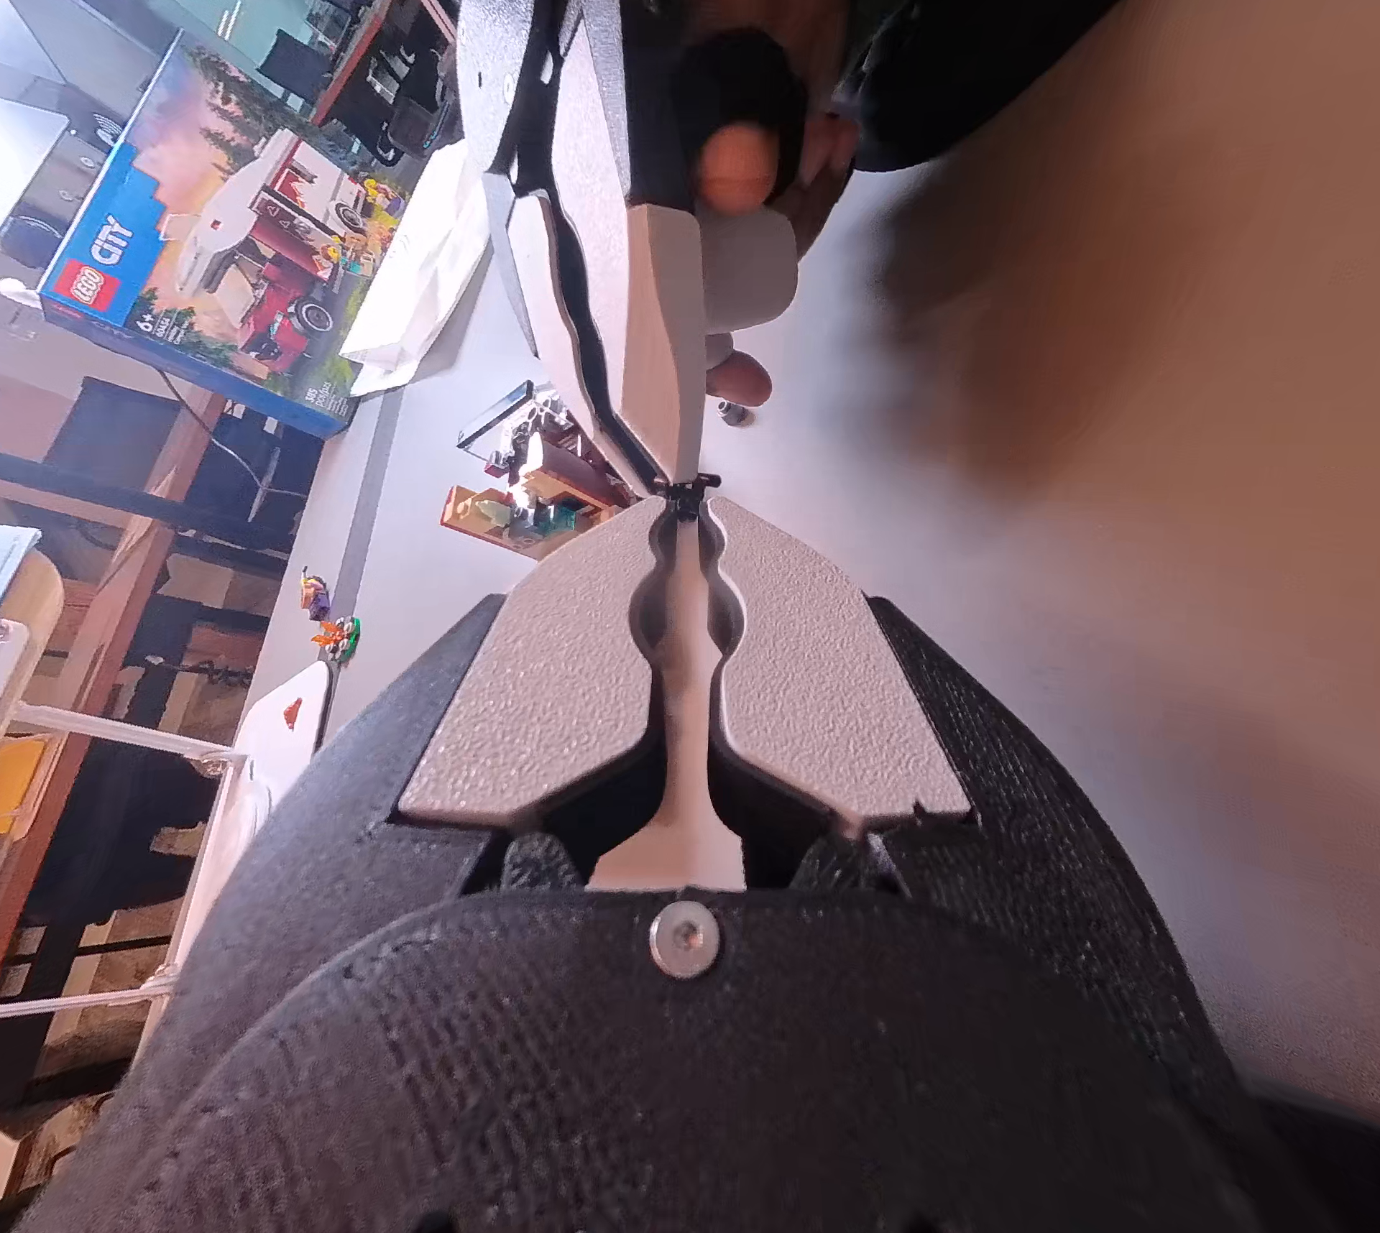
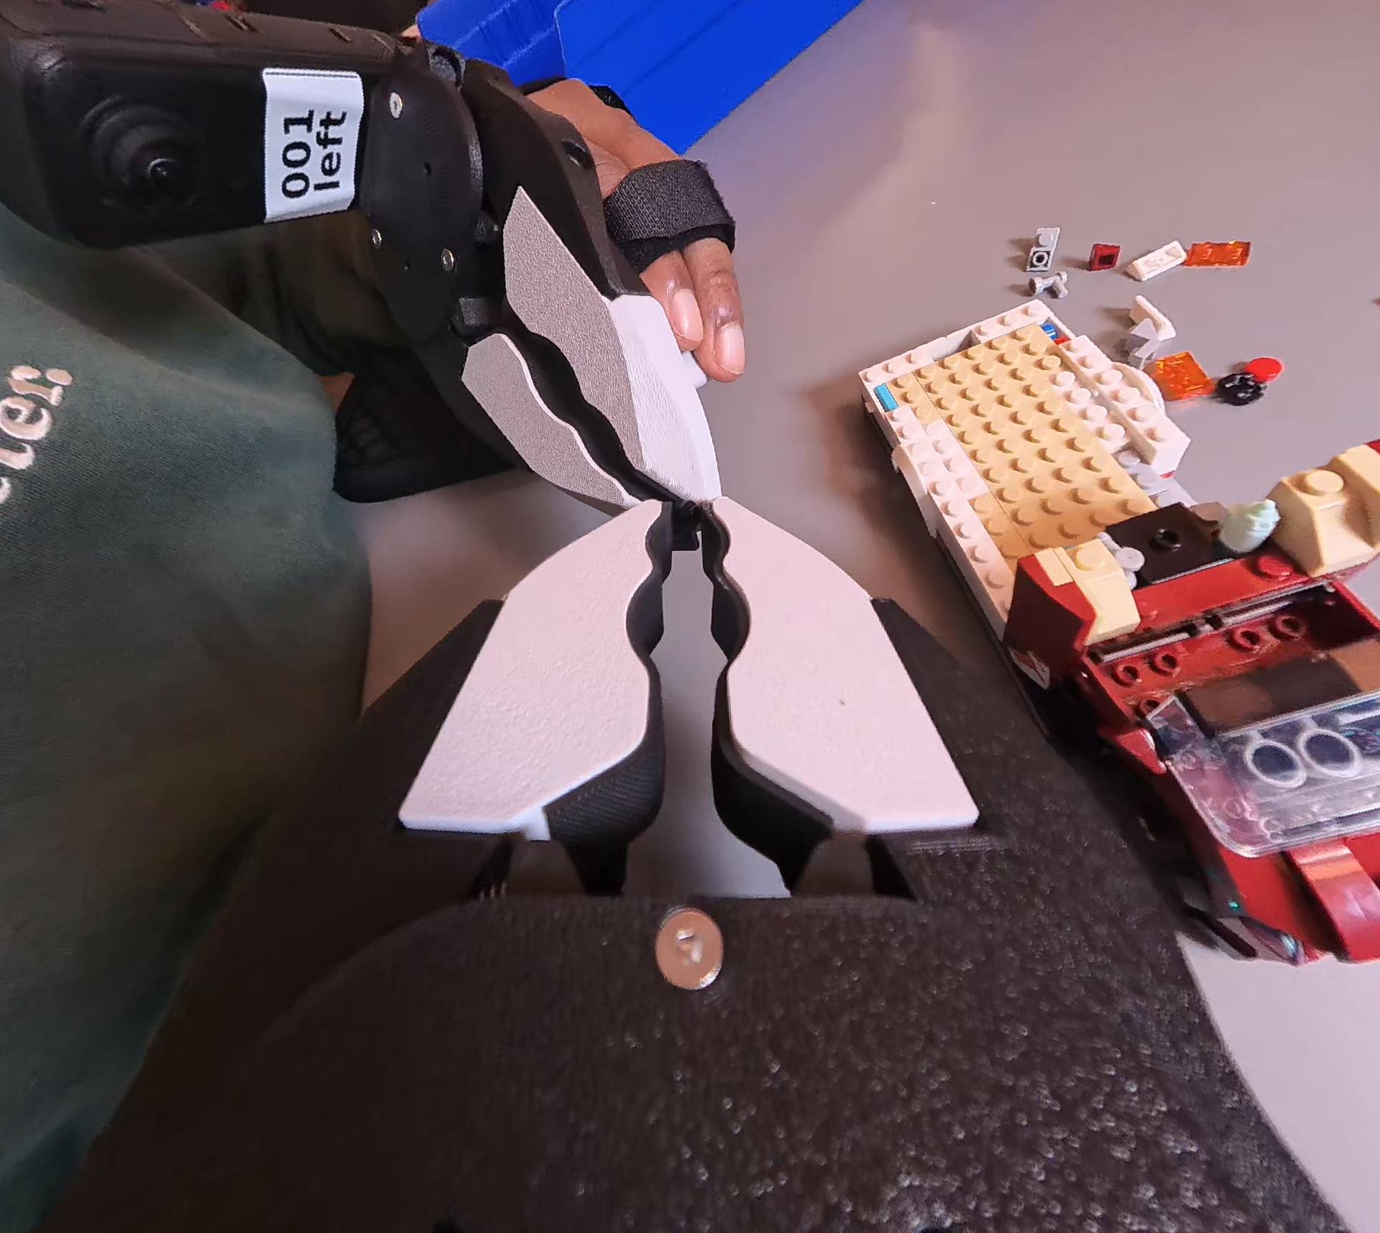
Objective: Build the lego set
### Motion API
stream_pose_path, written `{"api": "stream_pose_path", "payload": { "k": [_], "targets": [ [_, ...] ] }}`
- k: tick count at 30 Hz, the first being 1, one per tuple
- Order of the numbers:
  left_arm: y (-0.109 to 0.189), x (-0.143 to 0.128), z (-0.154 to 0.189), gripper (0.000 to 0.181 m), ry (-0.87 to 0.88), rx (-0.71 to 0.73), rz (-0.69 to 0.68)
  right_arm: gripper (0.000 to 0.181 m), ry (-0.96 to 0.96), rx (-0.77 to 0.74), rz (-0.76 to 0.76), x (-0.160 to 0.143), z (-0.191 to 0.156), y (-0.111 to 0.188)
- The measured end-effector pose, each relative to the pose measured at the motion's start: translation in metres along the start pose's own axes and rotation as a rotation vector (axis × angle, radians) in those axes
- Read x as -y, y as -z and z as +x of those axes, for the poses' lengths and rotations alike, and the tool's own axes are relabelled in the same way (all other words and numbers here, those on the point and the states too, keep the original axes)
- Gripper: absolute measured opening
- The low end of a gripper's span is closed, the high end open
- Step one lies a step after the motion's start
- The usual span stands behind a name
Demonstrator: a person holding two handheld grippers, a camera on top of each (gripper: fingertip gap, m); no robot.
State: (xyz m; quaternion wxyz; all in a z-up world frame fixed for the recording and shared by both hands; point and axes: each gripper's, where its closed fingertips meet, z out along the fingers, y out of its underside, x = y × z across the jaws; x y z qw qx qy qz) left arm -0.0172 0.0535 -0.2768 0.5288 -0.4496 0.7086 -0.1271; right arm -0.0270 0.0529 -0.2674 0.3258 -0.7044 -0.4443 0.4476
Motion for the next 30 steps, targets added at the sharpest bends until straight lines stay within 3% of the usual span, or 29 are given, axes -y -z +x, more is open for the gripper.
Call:
{"api": "stream_pose_path", "payload": {
  "k": [9, 15, 18, 22, 25, 30],
  "targets": [
    [0.002, 0.006, -0.008, 0.014, 0.052, 0.031, 0.032, 0.007, -0.047, -0.007, 0.002, 0.000, 0.002, -0.001],
    [0.004, 0.000, -0.008, 0.010, 0.048, 0.016, 0.014, 0.007, -0.047, -0.020, -0.001, 0.000, 0.005, 0.000],
    [0.011, -0.013, -0.011, 0.012, 0.119, -0.044, -0.026, 0.007, -0.029, -0.049, -0.005, 0.000, 0.009, 0.003],
    [0.030, -0.045, -0.009, 0.019, 0.353, -0.236, -0.124, 0.007, 0.028, -0.114, -0.075, -0.010, 0.014, 0.001],
    [0.033, -0.066, -0.010, 0.016, 0.430, -0.243, -0.198, 0.007, 0.086, -0.181, -0.171, -0.024, 0.021, -0.004],
    [0.016, -0.075, 0.003, 0.014, 0.440, -0.257, -0.251, 0.007, 0.266, -0.312, -0.293, -0.035, 0.029, -0.007]
  ]
}}
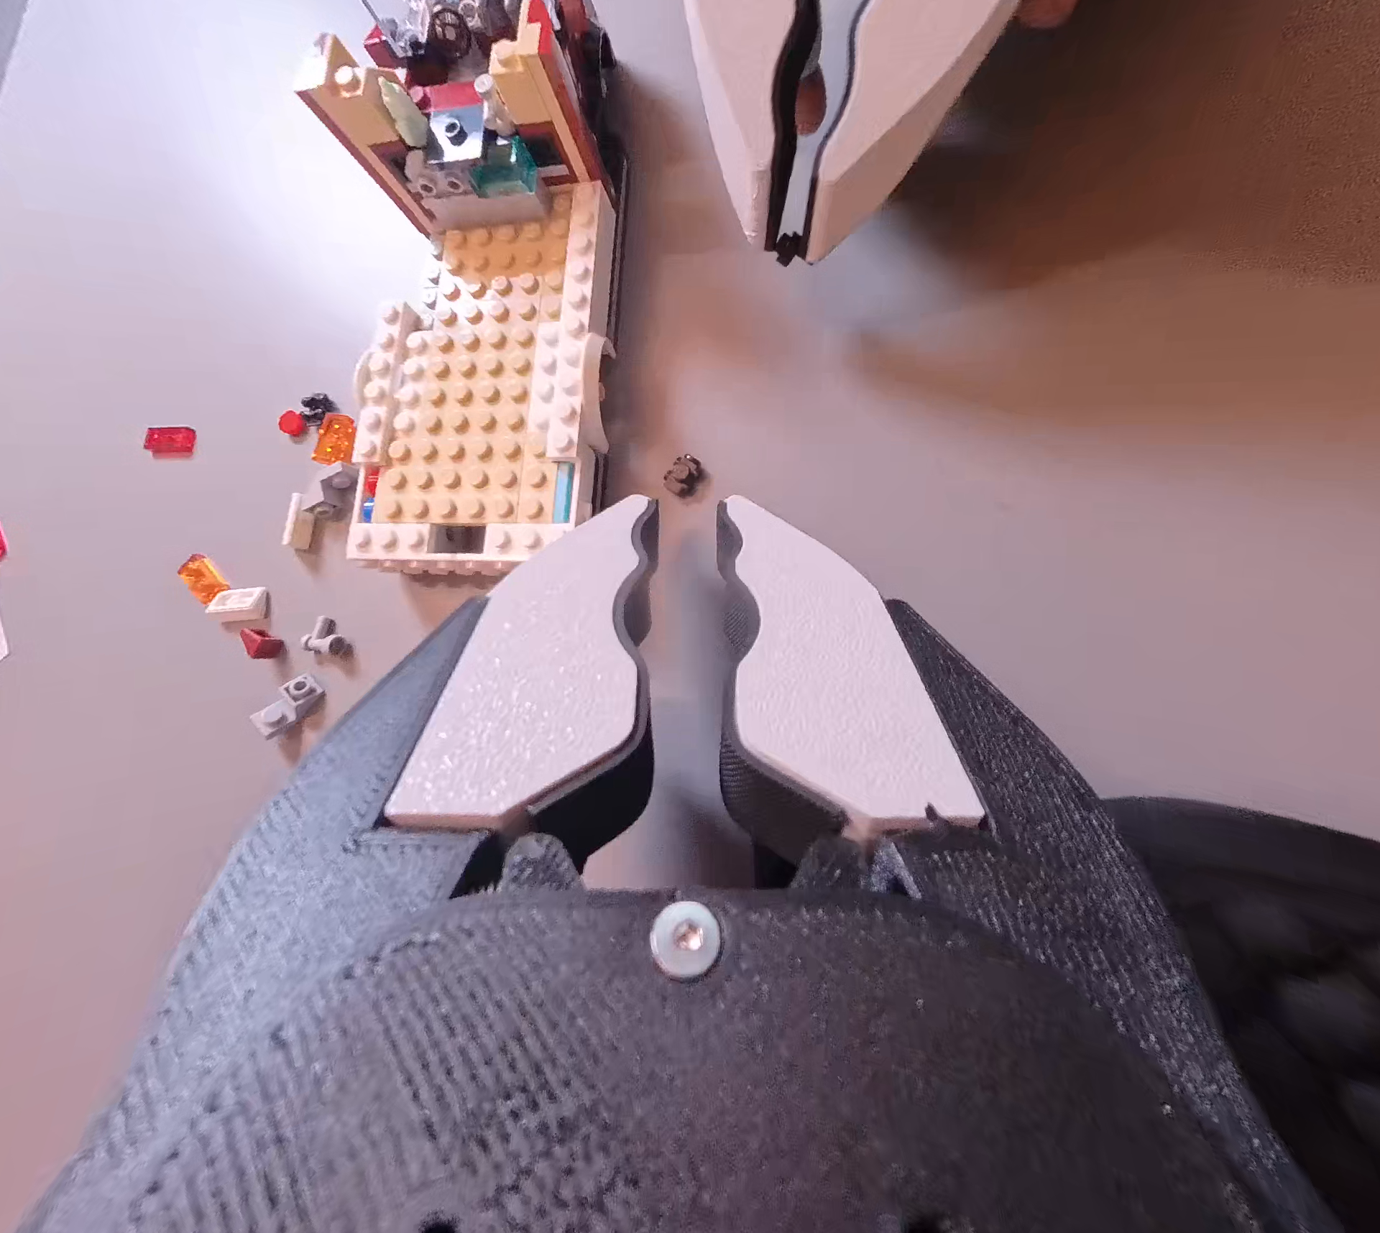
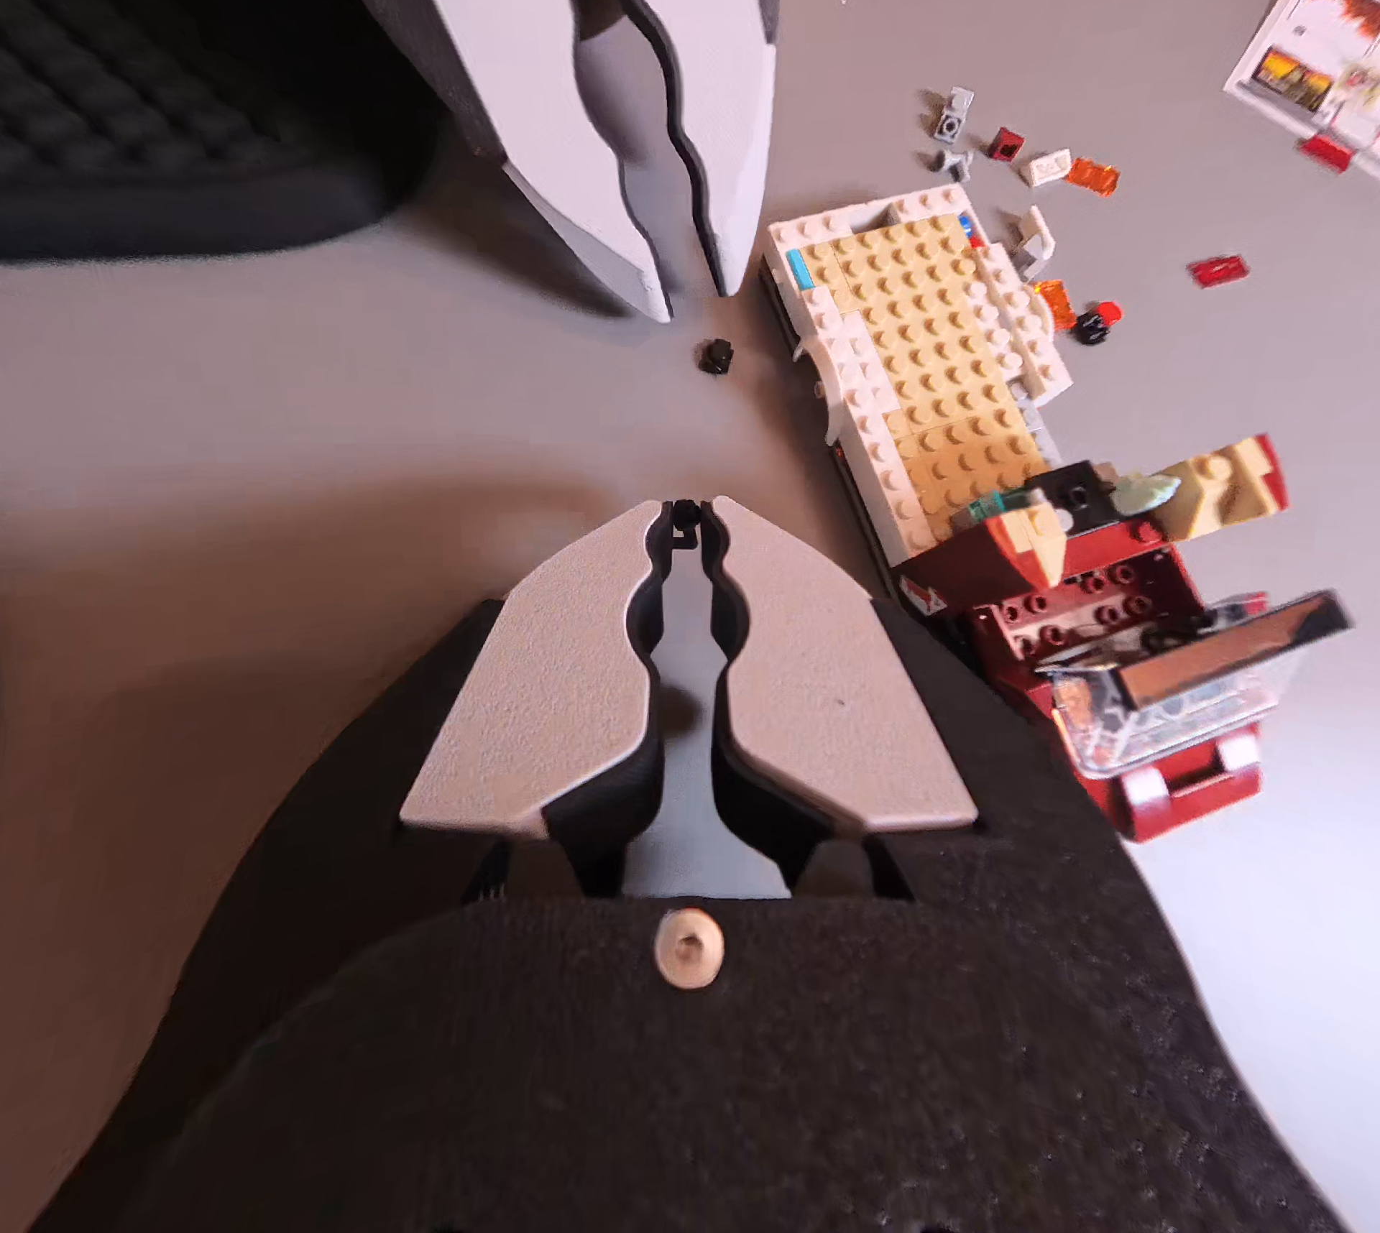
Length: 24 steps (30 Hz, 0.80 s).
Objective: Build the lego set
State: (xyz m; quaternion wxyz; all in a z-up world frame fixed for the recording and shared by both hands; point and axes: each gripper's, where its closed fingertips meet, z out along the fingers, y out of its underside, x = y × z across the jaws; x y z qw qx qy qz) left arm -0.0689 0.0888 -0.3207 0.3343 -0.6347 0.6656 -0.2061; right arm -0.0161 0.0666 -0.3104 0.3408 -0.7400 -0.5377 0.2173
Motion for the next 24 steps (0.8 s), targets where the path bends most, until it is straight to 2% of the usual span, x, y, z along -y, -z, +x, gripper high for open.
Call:
{"api": "stream_pose_path", "payload": {
  "k": [4, 8, 16, 24],
  "targets": [
    [-0.010, -0.001, -0.002, 0.018, 0.015, 0.003, -0.021, 0.007, 0.191, -0.101, -0.076, -0.008, 0.001, -0.004],
    [-0.015, 0.003, 0.000, 0.019, 0.042, -0.035, -0.032, 0.007, 0.250, -0.111, -0.115, -0.013, -0.002, -0.008],
    [-0.015, 0.002, 0.003, 0.014, 0.080, -0.079, -0.041, 0.014, 0.255, -0.073, -0.120, -0.015, -0.008, -0.008],
    [-0.015, 0.002, 0.000, 0.016, 0.102, -0.084, -0.035, 0.017, 0.149, -0.011, -0.062, -0.010, -0.006, 0.002]
  ]
}}
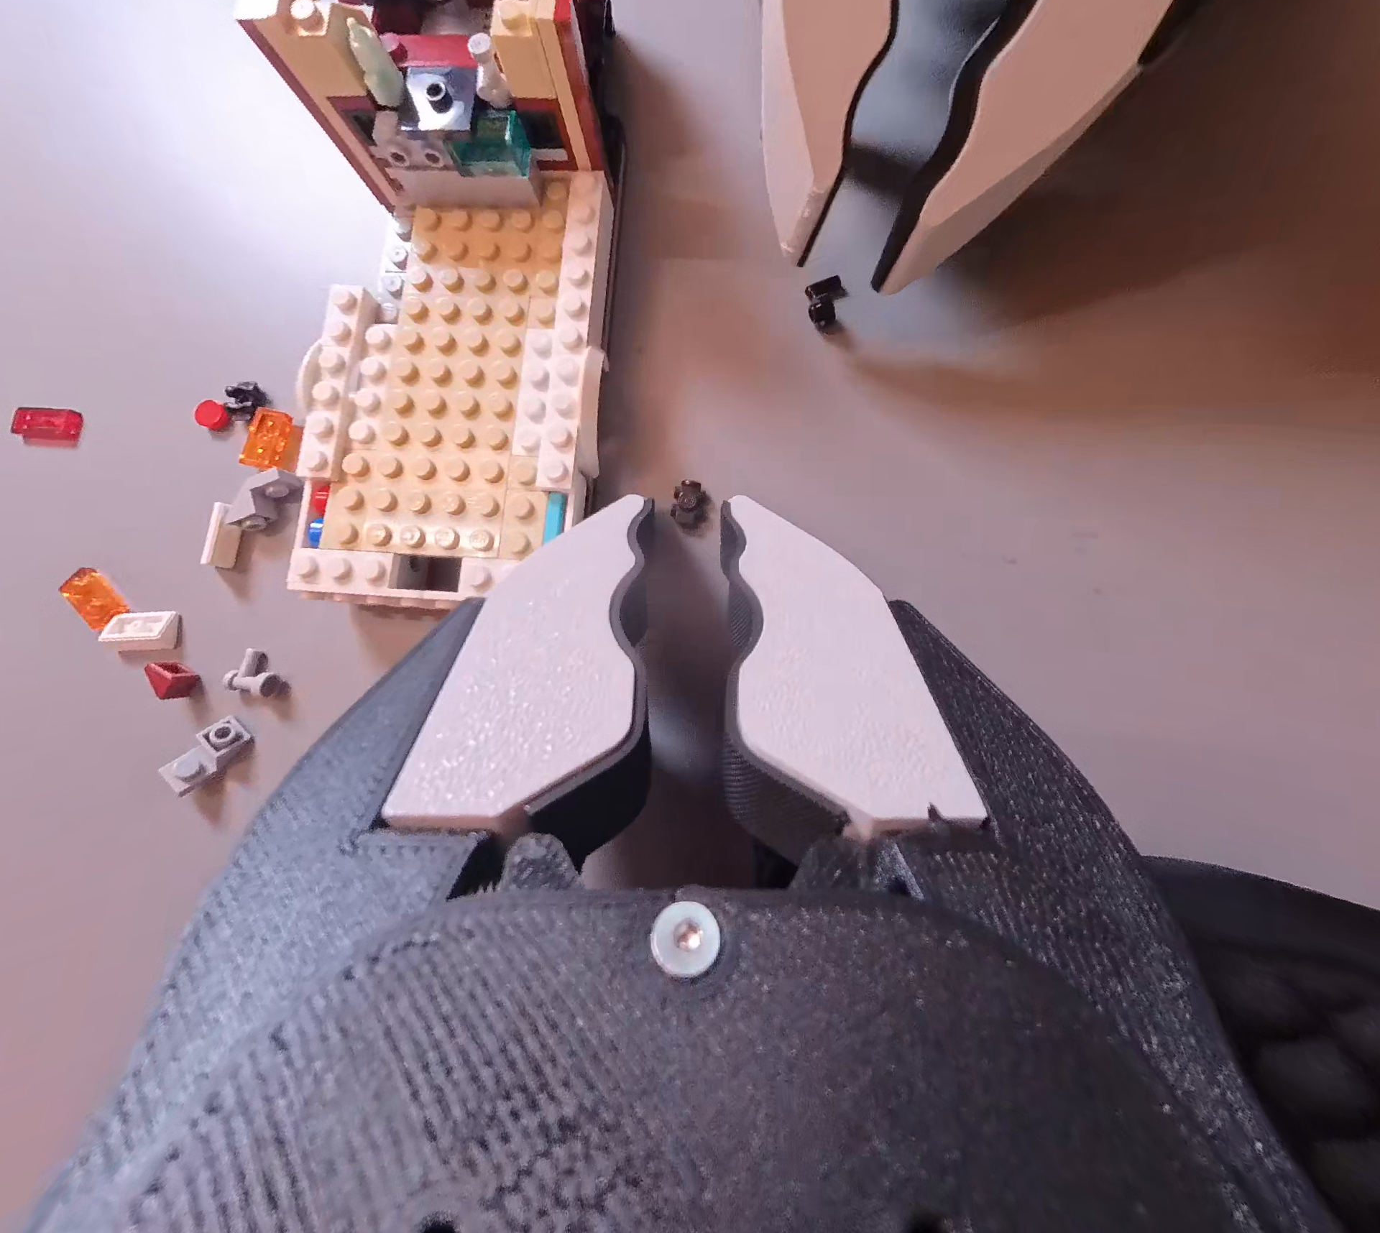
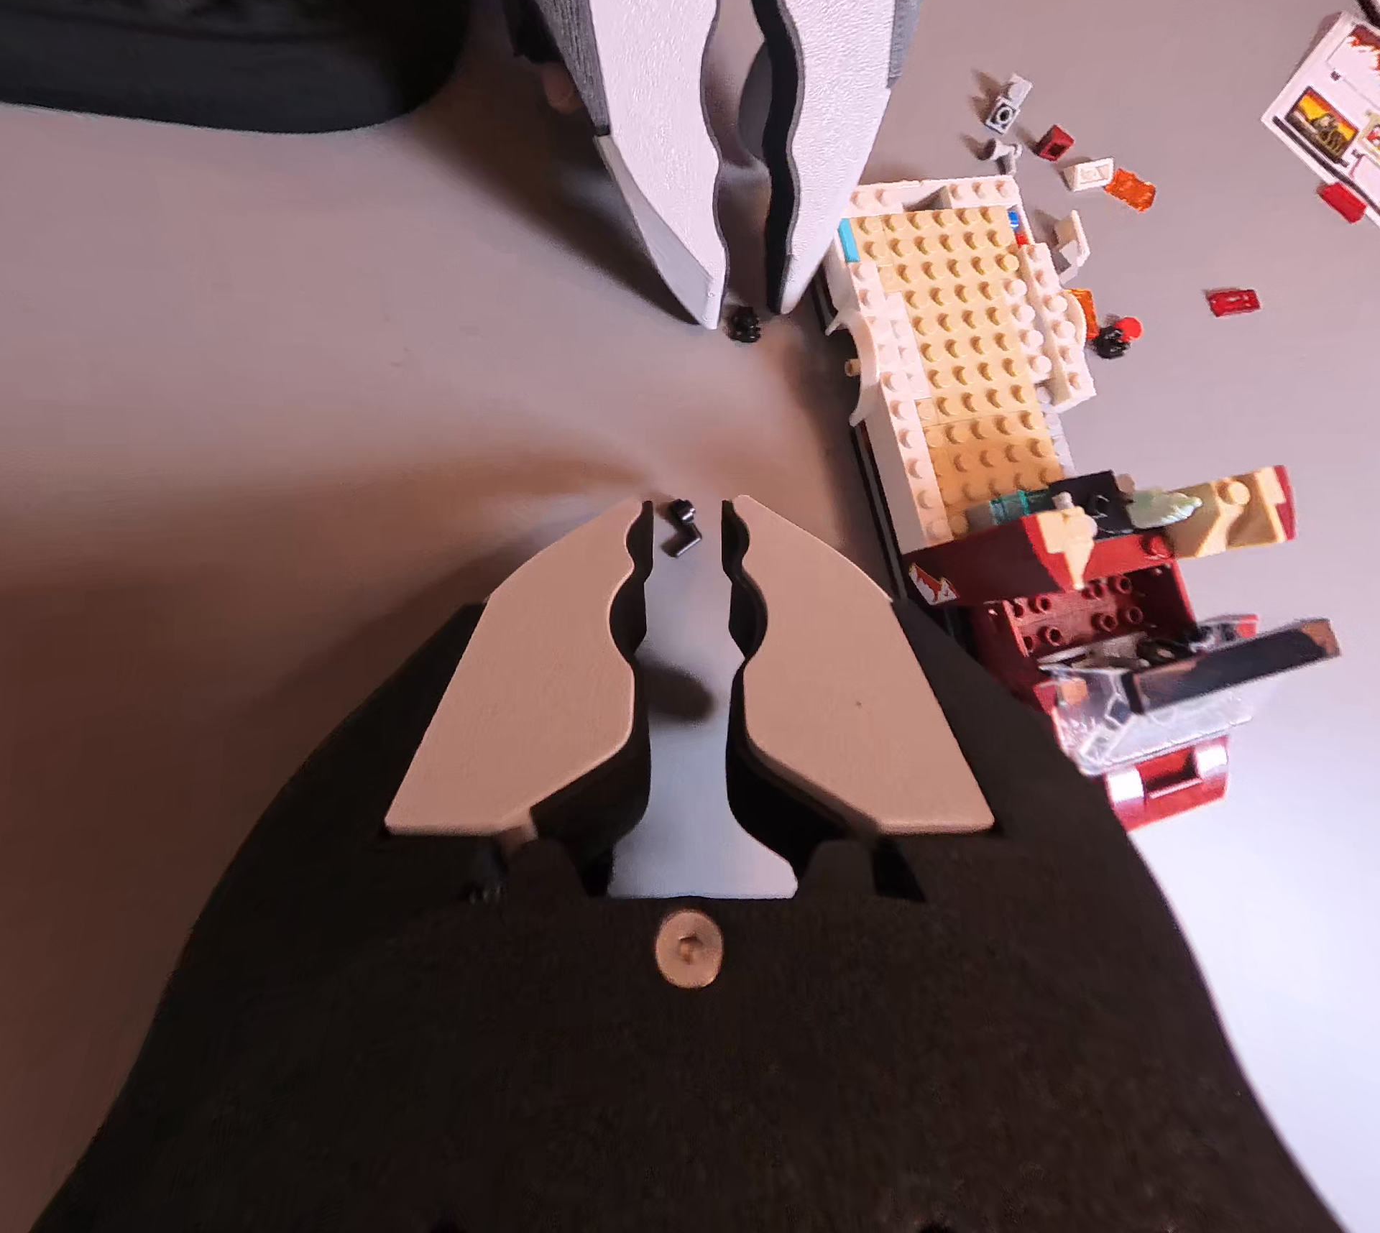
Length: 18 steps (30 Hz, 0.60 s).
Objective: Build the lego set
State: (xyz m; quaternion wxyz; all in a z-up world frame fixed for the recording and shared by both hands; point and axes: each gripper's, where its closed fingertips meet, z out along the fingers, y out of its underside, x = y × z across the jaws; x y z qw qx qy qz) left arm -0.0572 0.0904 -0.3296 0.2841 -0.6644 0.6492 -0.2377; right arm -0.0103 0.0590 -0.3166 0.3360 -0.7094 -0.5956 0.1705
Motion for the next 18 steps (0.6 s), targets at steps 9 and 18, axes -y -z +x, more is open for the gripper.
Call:
{"api": "stream_pose_path", "payload": {
  "k": [9, 18],
  "targets": [
    [0.003, 0.001, 0.034, 0.016, 0.000, -0.161, -0.029, 0.017, -0.029, -0.011, -0.001, -0.005, 0.008, 0.004],
    [0.004, -0.001, 0.002, 0.019, 0.007, -0.028, -0.005, 0.017, -0.044, 0.006, -0.008, -0.008, 0.008, 0.005]
  ]
}}
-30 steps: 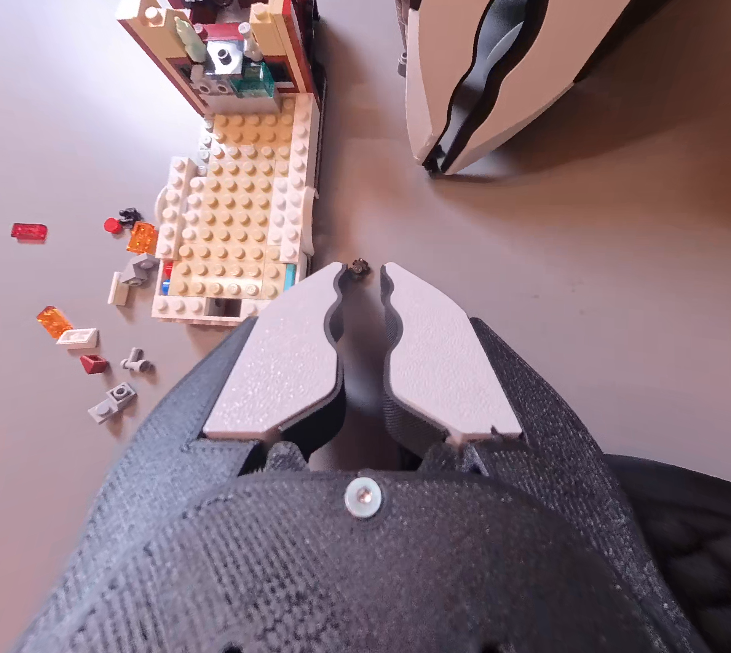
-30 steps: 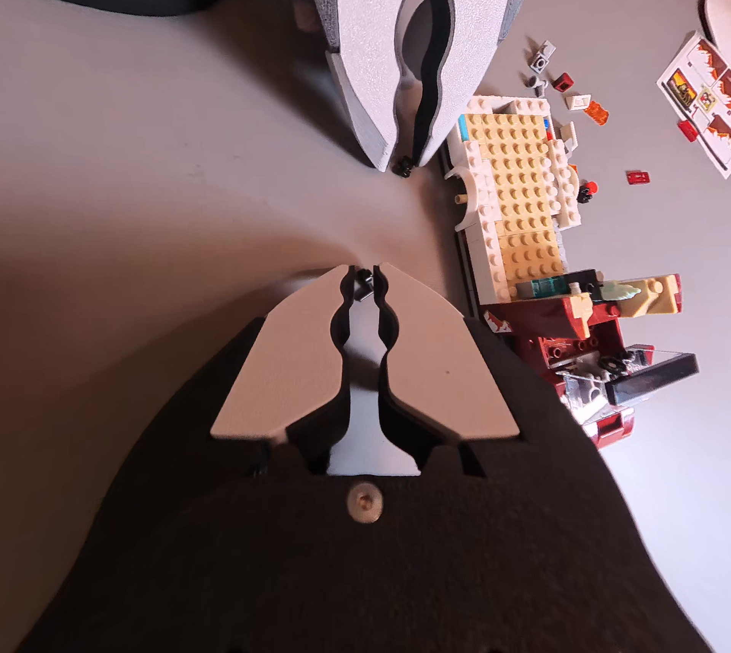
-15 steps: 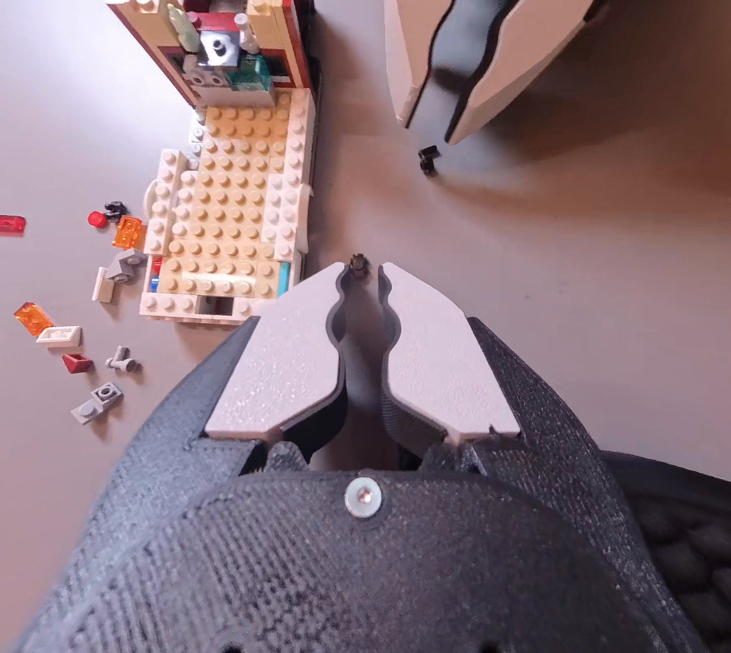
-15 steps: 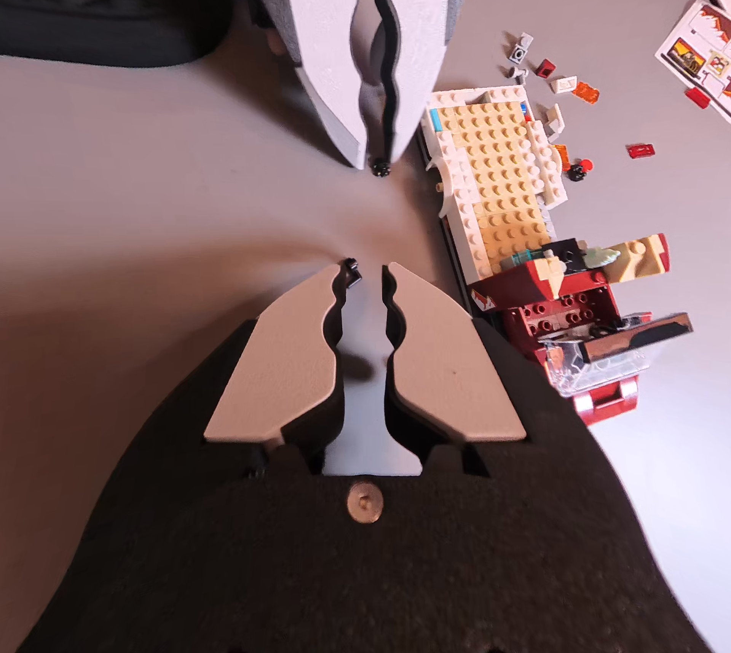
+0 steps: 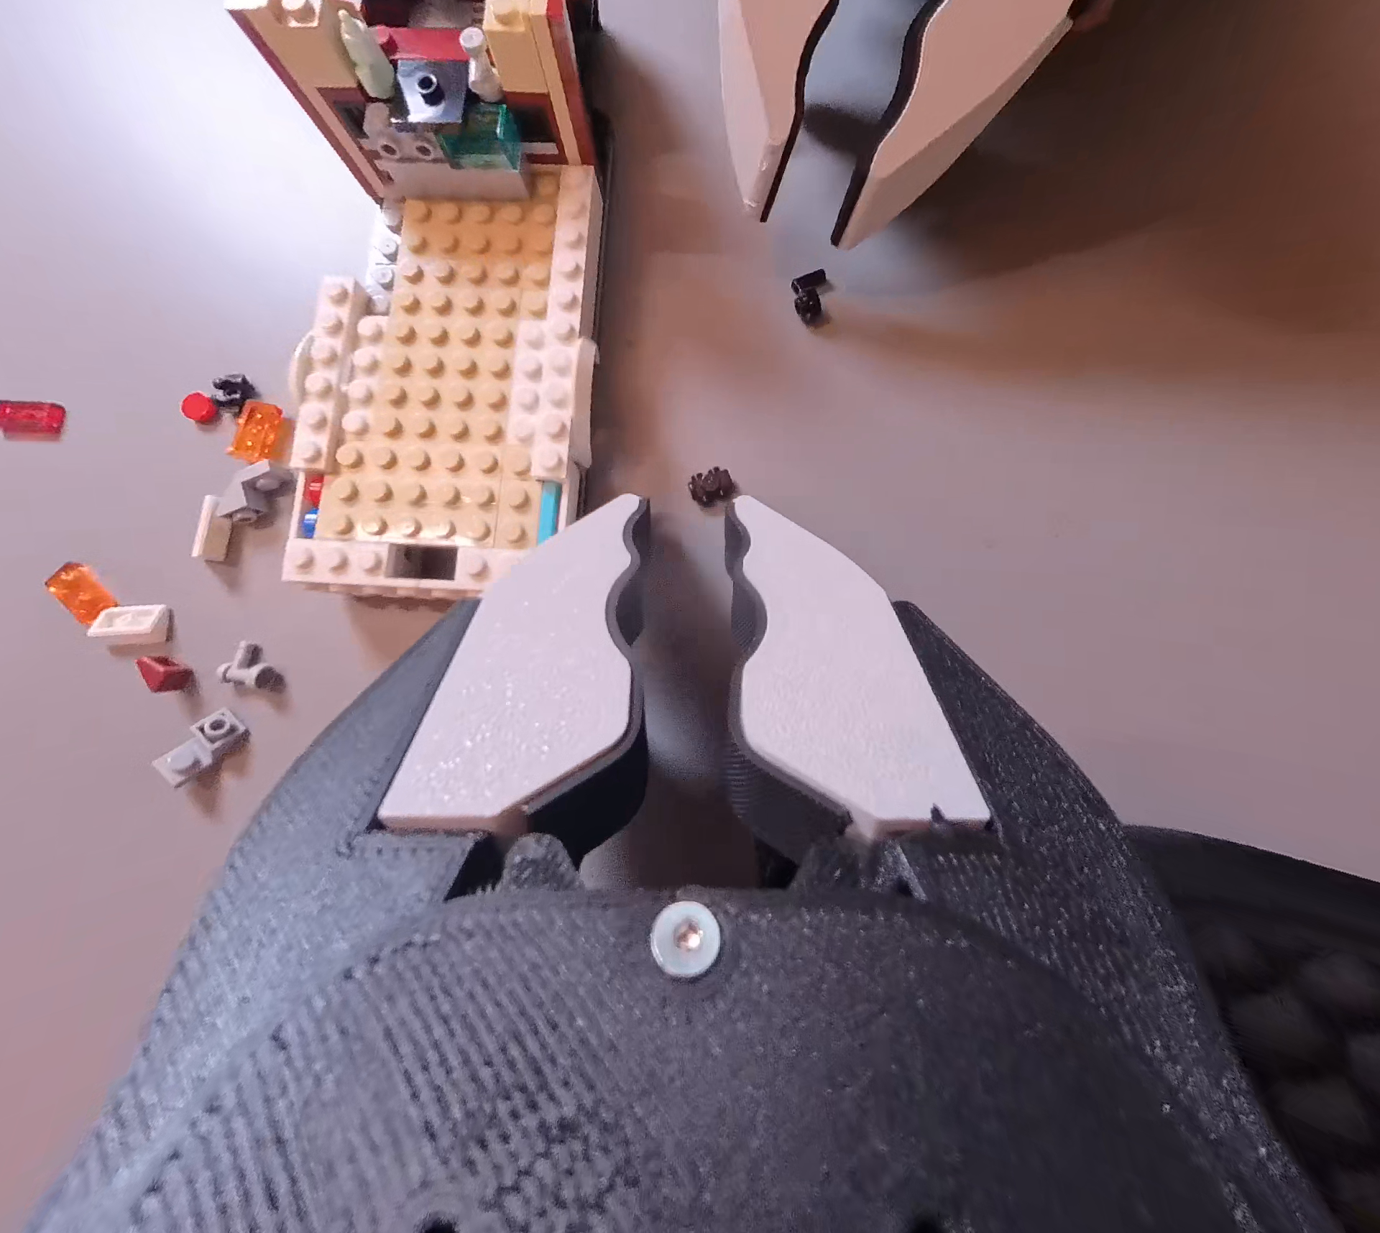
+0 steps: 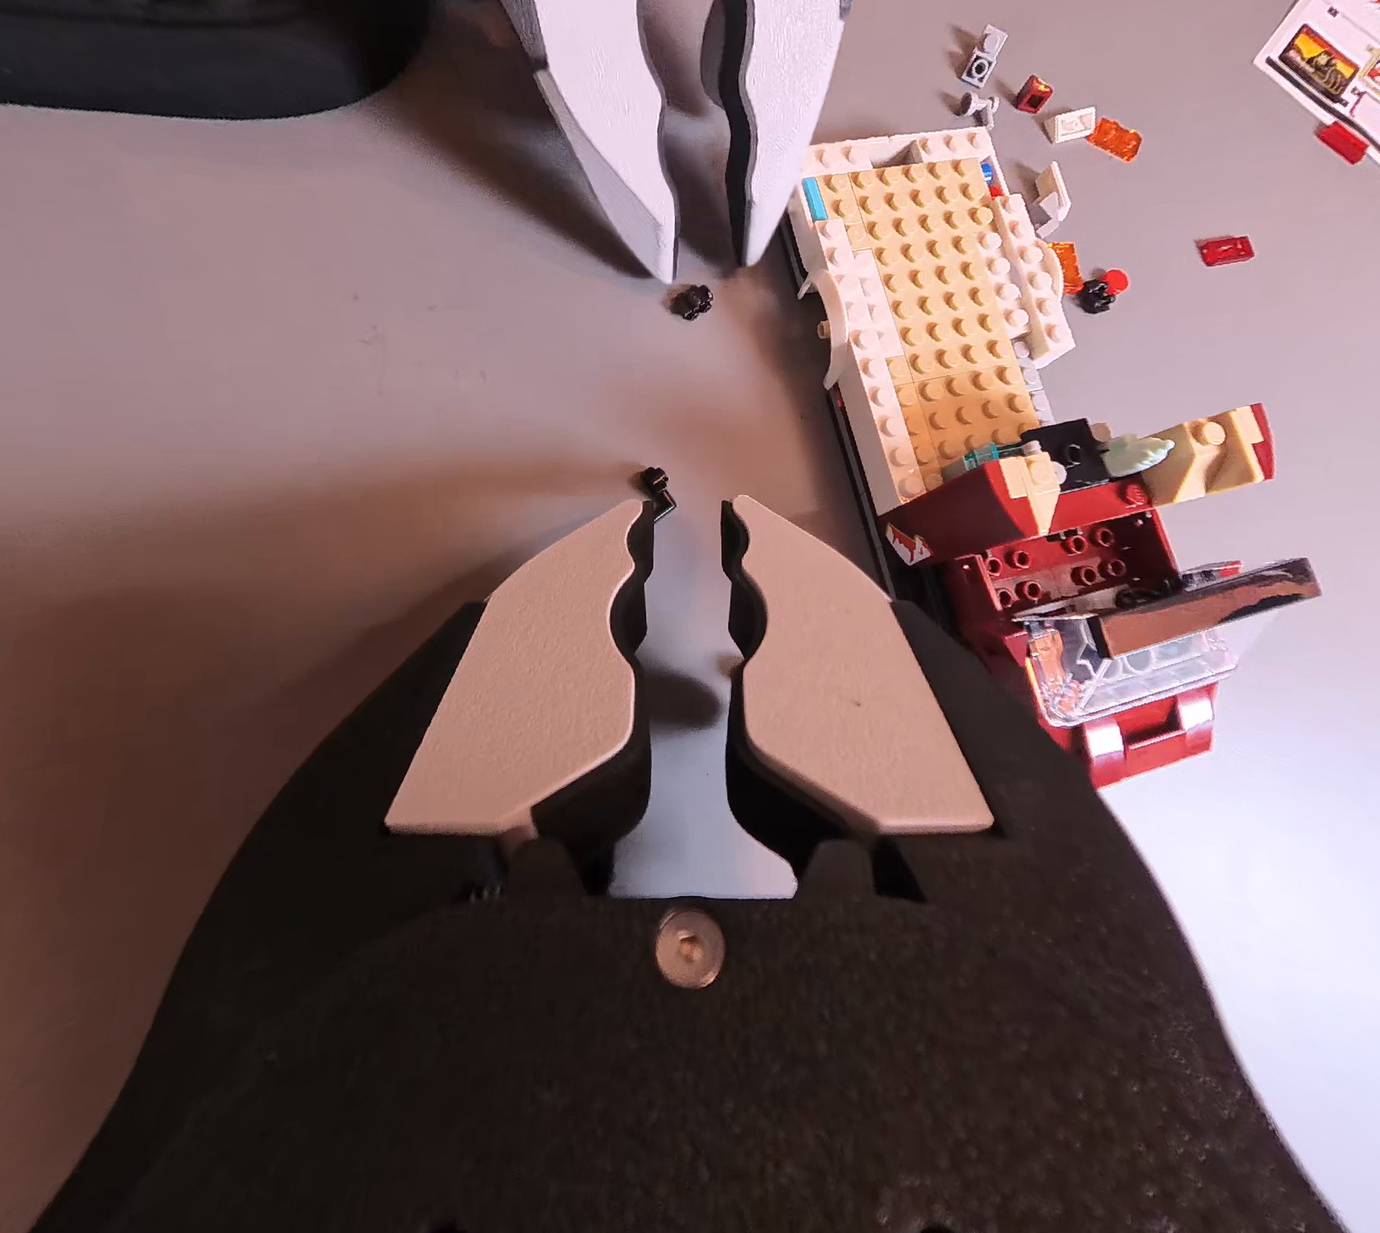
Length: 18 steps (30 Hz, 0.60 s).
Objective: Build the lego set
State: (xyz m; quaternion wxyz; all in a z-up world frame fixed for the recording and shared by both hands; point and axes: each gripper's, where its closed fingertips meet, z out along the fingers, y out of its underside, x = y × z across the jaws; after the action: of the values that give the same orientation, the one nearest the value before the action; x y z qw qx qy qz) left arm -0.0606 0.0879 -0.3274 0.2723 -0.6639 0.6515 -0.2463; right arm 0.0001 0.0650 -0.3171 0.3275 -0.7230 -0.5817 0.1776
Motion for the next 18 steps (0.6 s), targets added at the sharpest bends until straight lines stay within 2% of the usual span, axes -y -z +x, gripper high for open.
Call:
{"api": "stream_pose_path", "payload": {
  "k": [12, 18],
  "targets": [
    [0.000, -0.001, 0.024, 0.012, -0.023, -0.122, -0.013, 0.017, -0.005, 0.019, -0.011, -0.004, -0.002, -0.001],
    [-0.006, 0.002, 0.014, 0.017, 0.010, -0.068, -0.001, 0.017, -0.014, 0.026, -0.019, -0.005, -0.001, -0.003]
  ]
}}
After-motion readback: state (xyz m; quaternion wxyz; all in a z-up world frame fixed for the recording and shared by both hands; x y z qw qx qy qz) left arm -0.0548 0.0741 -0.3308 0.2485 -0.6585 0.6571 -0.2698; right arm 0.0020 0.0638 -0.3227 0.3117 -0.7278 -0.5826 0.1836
